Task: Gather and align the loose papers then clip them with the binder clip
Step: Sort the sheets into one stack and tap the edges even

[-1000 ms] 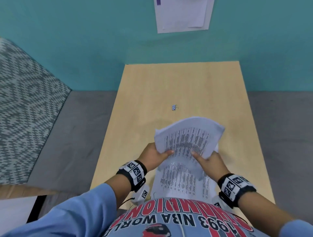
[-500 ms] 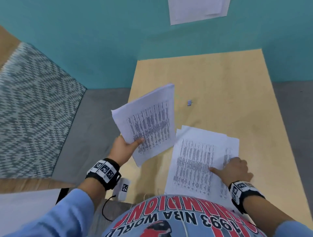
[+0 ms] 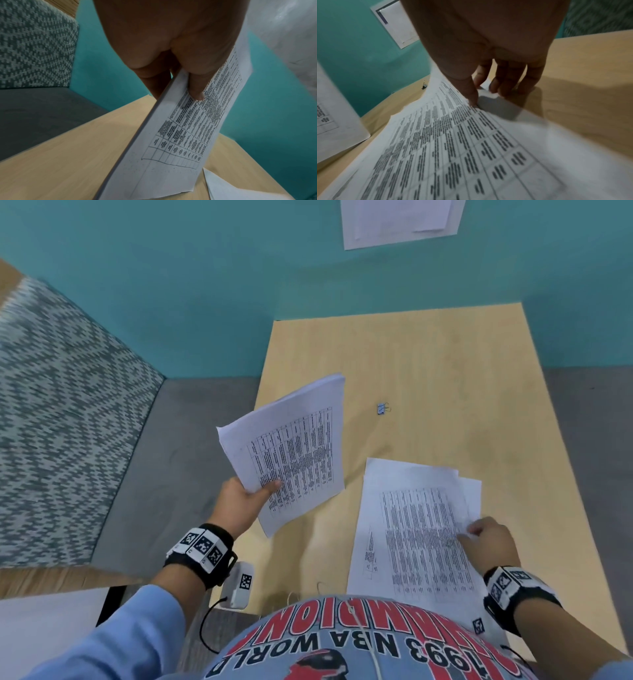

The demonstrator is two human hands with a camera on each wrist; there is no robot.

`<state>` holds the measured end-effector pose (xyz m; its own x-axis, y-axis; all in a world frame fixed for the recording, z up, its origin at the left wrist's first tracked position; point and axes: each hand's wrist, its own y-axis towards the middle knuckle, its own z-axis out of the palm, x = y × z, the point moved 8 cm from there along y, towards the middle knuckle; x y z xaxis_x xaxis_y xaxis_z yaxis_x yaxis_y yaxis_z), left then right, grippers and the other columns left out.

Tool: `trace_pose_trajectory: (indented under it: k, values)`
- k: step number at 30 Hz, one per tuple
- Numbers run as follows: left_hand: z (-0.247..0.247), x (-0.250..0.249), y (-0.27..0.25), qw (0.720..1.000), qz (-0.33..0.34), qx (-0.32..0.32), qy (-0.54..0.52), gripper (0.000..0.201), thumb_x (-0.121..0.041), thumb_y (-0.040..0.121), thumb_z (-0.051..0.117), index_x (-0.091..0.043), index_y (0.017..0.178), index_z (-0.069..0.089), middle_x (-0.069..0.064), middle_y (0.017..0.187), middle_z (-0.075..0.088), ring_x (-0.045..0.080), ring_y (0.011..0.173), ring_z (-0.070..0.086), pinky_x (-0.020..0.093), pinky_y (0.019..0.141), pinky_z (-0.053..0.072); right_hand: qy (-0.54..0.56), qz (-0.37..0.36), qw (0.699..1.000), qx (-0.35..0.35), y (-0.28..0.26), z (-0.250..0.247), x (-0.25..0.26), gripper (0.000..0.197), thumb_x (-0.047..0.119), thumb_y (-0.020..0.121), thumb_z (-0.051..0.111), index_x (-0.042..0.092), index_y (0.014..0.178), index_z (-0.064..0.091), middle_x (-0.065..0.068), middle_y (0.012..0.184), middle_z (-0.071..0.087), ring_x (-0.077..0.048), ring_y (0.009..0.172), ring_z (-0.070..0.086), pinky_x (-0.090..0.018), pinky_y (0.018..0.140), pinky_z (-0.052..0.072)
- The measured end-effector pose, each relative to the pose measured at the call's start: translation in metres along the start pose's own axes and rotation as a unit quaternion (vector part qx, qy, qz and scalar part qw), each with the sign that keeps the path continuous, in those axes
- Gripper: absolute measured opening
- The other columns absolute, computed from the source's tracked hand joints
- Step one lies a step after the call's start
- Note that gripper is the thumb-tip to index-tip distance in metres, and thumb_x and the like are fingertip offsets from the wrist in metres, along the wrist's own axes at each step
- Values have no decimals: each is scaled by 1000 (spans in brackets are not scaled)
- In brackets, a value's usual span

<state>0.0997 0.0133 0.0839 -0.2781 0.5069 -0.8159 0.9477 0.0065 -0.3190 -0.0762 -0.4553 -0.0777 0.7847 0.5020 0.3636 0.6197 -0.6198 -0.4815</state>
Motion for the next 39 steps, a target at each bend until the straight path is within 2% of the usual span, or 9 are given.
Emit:
trace_pose_trajectory:
  k: [3, 5, 12, 17, 22, 25, 26, 28, 39]
  values:
    - [3, 0, -2, 1000, 0, -3, -9, 24, -28, 90, 84, -42, 102, 69, -4, 114, 78, 16, 108, 73, 42, 103, 58, -69, 81, 994, -11, 1, 2, -22, 104, 64, 54, 92, -1, 124, 52, -26, 124, 57, -41, 116, 52, -46, 94, 46]
    - [5, 1, -4, 1000, -6, -7, -11, 25, -27, 90, 85, -44, 100, 69, -4, 114, 78, 19, 111, 74, 44, 103, 58, -87, 93, 992, -6, -3, 6, -19, 115, 72, 44, 92, -5, 118, 49, -27, 121, 57, -41, 116, 52, -44, 90, 46]
    - [4, 1, -7, 1000, -20, -7, -5, 24, -24, 90, 84, -36, 106, 71, -9, 109, 77, 21, 110, 74, 46, 103, 59, -63, 22, 996, 66, -5, 27, 13, 47, 47, 73, 88, 11, 89, 62, -16, 97, 69, -30, 87, 61, -36, 76, 55]
    - [1, -1, -8, 1000, -22, -6, 3, 23, -25, 91, 84, -38, 103, 70, -12, 106, 76, 18, 105, 73, 41, 100, 58, 124, -45, 989, 73, -18, 6, 23, 14, 12, 86, 78, 9, 87, 65, -9, 80, 69, -28, 72, 64, -30, 63, 47]
    - [0, -7, -3, 999, -7, 10, 39, 30, -28, 92, 83, -25, 120, 75, -5, 112, 77, 14, 103, 72, 36, 98, 56, 341, -35, 931, 125, -30, -35, 26, 34, 20, 77, 90, 25, 105, 74, 10, 96, 77, -26, 105, 71, -46, 107, 48]
    - [4, -15, 4, 996, 3, 20, 82, 36, -30, 92, 82, -17, 125, 76, 1, 119, 79, 22, 109, 73, 34, 97, 56, 445, -41, 878, 171, -42, -72, 44, 88, 49, 45, 102, 18, 121, 71, 6, 110, 77, -12, 115, 65, -41, 114, 38]
    - [7, -20, 6, 996, 5, 26, 87, 35, -30, 93, 81, -17, 125, 76, 3, 120, 79, 23, 110, 73, 36, 97, 56, 462, -41, 867, 181, -45, -84, 49, 94, 43, 55, 101, 10, 134, 62, 4, 117, 71, -10, 123, 57, -42, 118, 33]
    - [19, -30, 7, 995, 6, 54, 82, 32, -29, 94, 80, -19, 124, 75, 2, 122, 79, 23, 112, 73, 39, 101, 57, 486, -38, 847, 212, -49, -103, 58, 79, 26, 79, 90, 4, 144, 51, 0, 124, 64, -8, 129, 48, -46, 125, 22]
    - [100, -105, -20, 956, 6, 282, -77, 40, -27, 97, 77, -21, 136, 71, 1, 131, 78, 24, 122, 75, 53, 106, 58, 514, -105, 831, 187, -50, -136, 115, 64, 16, 70, 93, 5, 129, 70, -15, 124, 76, -28, 119, 72, -51, 114, 46]
